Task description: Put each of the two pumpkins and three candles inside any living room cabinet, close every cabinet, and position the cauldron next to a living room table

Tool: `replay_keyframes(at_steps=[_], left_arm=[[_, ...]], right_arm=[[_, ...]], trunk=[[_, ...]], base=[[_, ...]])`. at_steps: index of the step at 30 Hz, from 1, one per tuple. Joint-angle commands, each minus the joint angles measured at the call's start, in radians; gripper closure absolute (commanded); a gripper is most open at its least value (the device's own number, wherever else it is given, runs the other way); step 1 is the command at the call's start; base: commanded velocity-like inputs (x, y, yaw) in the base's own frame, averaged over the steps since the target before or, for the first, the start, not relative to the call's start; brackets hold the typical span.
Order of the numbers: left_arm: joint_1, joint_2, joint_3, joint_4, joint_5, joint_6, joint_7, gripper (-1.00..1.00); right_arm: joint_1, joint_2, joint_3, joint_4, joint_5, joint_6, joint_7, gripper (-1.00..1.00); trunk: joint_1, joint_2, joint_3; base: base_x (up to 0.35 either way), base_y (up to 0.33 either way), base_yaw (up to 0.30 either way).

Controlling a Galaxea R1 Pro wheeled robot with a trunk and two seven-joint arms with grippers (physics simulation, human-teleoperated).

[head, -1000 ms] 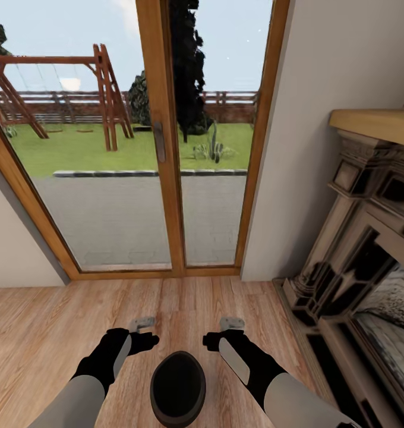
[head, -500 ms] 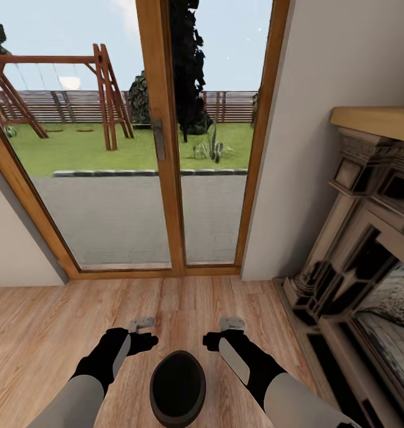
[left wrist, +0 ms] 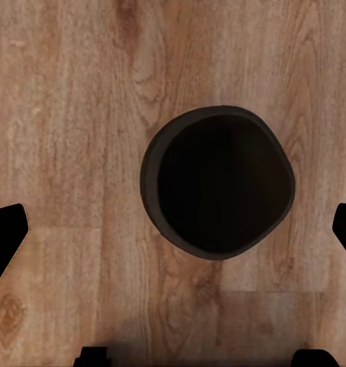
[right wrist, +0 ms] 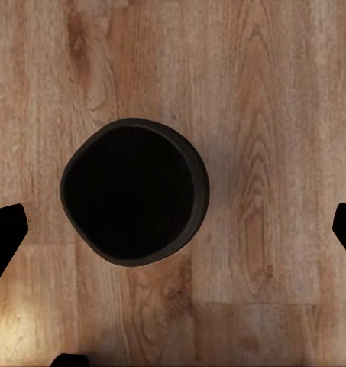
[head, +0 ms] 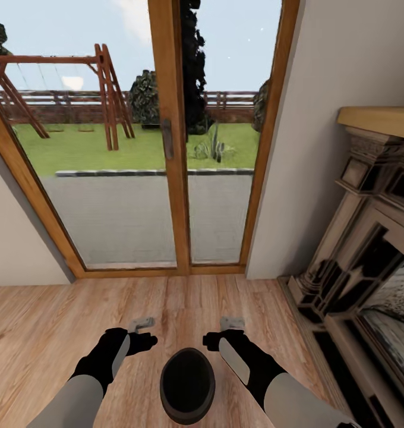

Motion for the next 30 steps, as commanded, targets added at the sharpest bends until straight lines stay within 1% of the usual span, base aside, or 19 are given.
replay_keyframes(at_steps=[1,8,13,30], left_arm=[[0.0,0.0,0.0,0.0,0.0,0.0,0.0,-1.0],[0.0,-0.001,0.0,0.0,0.001,-0.001,0.0,-1.0],[0.0,-0.001,-0.001,0.0,0.001,-0.002,0.001,-1.0],[0.0,-0.002,-0.001,0.0,0.0,-0.001,0.003,-1.0]], right_arm=[[0.0,0.0,0.0,0.0,0.0,0.0,0.0,-1.0],[0.0,0.0,0.0,0.0,0.0,0.0,0.0,-1.0],[0.0,0.0,0.0,0.0,0.0,0.0,0.0,-1.0],[0.0,0.0,0.001,0.0,0.001,-0.003,0.0,-1.0]], trunk=[[0.0,0.0,0.0],[0.0,0.0,0.0],[0.0,0.0,0.0],[0.065,-0.119,-0.053]], base=[[-0.002,0.108,0.0],[0.004,0.108,0.0],[0.002,0.033,0.0],[0.0,0.001,0.0]])
